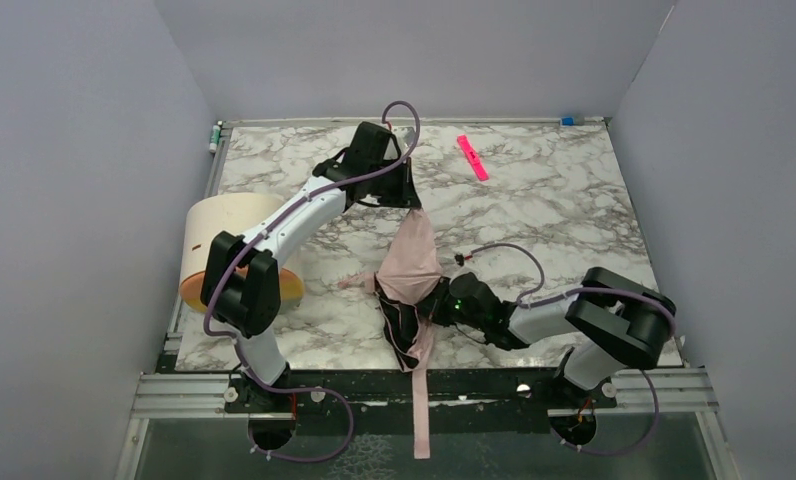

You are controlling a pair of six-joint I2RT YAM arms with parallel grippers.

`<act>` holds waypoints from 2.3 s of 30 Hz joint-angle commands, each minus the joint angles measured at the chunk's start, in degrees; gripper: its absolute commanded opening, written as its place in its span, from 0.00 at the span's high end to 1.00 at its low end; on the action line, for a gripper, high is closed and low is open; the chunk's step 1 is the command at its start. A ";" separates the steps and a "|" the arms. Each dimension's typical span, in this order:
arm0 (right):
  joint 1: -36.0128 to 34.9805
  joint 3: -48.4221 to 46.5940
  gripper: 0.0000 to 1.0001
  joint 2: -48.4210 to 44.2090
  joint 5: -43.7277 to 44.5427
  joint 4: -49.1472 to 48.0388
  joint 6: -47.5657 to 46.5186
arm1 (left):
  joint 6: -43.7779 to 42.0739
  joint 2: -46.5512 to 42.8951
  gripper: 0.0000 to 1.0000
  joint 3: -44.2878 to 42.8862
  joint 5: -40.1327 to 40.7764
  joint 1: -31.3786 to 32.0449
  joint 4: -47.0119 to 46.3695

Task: Put away the umbrella

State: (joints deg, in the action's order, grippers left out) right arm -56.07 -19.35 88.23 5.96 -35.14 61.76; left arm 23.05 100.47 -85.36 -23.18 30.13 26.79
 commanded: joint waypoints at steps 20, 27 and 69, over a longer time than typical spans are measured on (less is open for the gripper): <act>-0.18 -0.61 0.91 4.63 0.68 6.58 2.73 | 21.41 -38.67 1.00 37.78 17.36 18.86 -16.60; -0.18 -1.58 0.91 5.48 0.36 5.94 3.63 | 26.29 -45.57 1.00 52.27 24.20 30.23 -22.92; 0.55 -14.79 0.27 -34.85 0.40 44.44 -46.72 | 29.59 -32.92 1.00 66.49 41.70 45.36 -41.80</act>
State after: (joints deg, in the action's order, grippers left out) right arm -56.18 -26.35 45.98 8.14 9.19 34.61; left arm 54.39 65.47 -17.26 19.14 75.13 -13.96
